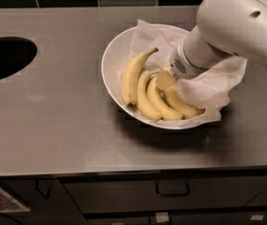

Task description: Pick banana from white bowl

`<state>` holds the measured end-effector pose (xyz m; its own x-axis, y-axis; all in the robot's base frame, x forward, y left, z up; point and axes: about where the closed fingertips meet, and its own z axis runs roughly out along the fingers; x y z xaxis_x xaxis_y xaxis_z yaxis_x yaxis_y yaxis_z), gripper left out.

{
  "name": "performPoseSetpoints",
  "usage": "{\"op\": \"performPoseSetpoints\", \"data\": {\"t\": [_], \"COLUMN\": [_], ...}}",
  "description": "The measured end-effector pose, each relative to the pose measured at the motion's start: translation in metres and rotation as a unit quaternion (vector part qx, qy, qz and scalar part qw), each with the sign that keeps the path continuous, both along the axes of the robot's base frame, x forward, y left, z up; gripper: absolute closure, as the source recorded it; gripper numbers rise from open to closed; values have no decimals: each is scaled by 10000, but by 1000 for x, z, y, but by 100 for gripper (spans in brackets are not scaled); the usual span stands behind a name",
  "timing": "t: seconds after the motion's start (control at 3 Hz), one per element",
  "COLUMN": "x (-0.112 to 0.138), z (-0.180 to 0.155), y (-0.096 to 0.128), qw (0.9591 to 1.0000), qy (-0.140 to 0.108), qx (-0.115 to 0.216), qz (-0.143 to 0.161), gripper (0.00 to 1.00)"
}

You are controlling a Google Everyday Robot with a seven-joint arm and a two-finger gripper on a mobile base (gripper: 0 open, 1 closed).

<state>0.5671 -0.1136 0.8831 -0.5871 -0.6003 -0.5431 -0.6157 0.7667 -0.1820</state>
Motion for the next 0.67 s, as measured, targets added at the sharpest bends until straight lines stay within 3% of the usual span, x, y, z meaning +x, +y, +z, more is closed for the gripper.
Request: {"op": "performPoseSetpoints", "data": {"t": [0.67], "x": [-4], "z": [-9], "y": [-8], "qw": [9990], "qy": [231], "qx": [-113], "qz": [-375], "gripper": [48]}}
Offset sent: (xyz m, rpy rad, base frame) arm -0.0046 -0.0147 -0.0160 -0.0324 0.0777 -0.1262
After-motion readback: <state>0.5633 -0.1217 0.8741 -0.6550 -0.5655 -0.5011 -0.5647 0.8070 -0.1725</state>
